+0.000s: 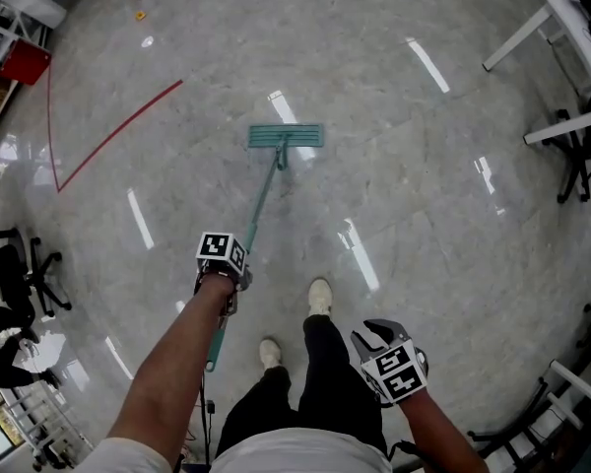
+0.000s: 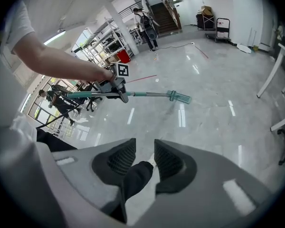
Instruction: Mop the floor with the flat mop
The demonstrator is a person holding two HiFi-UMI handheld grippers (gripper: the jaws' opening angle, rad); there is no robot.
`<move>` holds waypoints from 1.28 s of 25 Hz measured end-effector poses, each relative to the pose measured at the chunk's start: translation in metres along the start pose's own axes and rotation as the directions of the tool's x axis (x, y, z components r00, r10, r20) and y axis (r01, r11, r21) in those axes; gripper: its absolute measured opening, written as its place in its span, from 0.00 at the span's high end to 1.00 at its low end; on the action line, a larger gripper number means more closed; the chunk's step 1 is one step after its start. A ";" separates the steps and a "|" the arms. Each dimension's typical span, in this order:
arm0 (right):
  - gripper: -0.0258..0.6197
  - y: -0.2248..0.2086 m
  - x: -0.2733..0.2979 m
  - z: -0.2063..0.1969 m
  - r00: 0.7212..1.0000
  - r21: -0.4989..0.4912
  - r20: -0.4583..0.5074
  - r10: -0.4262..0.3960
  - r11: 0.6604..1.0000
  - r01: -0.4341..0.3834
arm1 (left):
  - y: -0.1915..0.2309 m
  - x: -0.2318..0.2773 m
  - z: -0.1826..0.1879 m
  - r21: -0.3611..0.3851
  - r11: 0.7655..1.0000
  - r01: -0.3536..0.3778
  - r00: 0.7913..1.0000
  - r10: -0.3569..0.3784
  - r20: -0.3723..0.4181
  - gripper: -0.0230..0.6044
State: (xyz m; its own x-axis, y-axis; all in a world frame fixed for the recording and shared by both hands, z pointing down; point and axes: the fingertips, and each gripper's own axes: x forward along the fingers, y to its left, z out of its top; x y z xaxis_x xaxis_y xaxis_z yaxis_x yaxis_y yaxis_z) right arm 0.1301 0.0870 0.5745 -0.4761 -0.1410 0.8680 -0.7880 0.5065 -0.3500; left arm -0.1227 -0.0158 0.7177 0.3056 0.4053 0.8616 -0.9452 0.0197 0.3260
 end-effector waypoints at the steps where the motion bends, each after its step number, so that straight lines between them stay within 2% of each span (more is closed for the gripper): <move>1: 0.77 -0.001 0.000 0.000 1.000 0.003 0.001 0.000 1.000 0.000 | -0.002 -0.002 0.008 -0.002 1.000 0.003 1.000 -0.003 0.003 0.88; 11: 0.77 -0.015 -0.002 -0.011 1.000 0.040 -0.019 0.009 0.999 -0.008 | -0.022 -0.015 0.085 -0.003 1.000 -0.021 0.999 0.021 0.036 0.88; 18: 0.77 -0.020 -0.004 -0.021 0.999 0.036 -0.033 -0.001 0.999 0.002 | -0.031 -0.024 0.122 -0.003 0.999 -0.035 0.998 0.036 0.052 0.88; 21: 0.77 -0.019 -0.005 -0.026 0.999 0.039 -0.038 0.001 0.999 0.000 | -0.035 -0.025 0.133 -0.015 1.000 -0.017 0.998 0.018 0.062 0.88; 25: 0.77 -0.016 -0.007 -0.031 0.999 0.044 -0.045 -0.004 0.999 0.006 | -0.036 -0.028 0.131 -0.019 1.000 0.001 0.997 0.001 0.077 0.88; 32: 0.77 0.005 -0.004 -0.025 1.000 0.014 -0.020 0.006 1.000 -0.005 | -0.018 -0.032 0.084 0.001 1.000 -0.008 0.994 0.008 0.107 0.88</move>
State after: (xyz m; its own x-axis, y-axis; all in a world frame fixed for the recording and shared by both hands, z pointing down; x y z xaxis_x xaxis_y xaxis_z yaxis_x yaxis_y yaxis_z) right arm 0.1377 0.1117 0.5781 -0.4725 -0.1210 0.8730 -0.7909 0.4952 -0.3594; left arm -0.1058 -0.1059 0.7173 0.3085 0.3052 0.9010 -0.9476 0.0154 0.3192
